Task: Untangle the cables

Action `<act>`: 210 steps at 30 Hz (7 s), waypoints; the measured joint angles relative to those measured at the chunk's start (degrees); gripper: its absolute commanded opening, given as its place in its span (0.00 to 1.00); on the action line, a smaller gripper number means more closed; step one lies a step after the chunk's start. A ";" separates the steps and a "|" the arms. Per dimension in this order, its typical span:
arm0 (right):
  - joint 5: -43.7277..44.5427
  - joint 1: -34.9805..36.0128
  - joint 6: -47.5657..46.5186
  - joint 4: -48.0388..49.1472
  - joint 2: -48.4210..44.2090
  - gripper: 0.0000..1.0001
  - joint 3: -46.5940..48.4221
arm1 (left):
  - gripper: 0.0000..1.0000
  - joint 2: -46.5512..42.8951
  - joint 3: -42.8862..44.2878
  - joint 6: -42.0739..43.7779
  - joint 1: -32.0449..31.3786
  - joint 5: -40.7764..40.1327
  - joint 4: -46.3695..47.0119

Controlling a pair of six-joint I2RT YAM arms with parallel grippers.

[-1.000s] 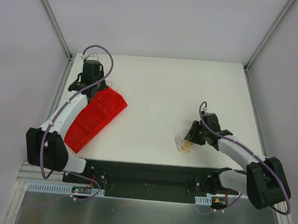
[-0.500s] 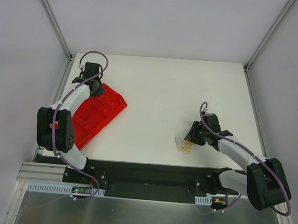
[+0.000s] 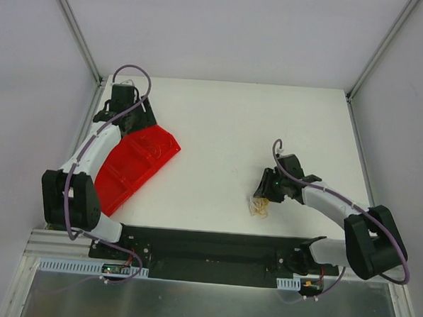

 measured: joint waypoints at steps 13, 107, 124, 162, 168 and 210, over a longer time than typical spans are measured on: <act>-10.69 3.21 -0.59 -4.24 3.96 0.64 12.04 | 0.70 0.33 -2.16 1.51 -14.62 33.20 11.32; 11.65 18.91 -22.25 -19.85 1.68 0.08 15.10 | 0.80 -7.06 -2.84 9.44 -33.18 34.58 12.22; 11.87 20.17 -15.67 -30.51 -19.21 0.00 40.52 | 0.81 -8.57 -6.12 7.61 -33.18 38.14 17.27; 9.20 20.31 -13.38 -32.61 -12.68 0.01 87.45 | 0.58 16.39 -16.46 -2.84 -41.07 6.10 41.72; 18.62 20.31 -17.05 -33.38 -19.96 0.01 81.11 | 0.66 12.59 -16.50 -0.72 -41.00 4.26 38.69; 22.75 20.31 -20.85 -29.07 -5.75 0.01 95.86 | 0.59 22.45 5.11 -3.93 -38.71 8.68 22.82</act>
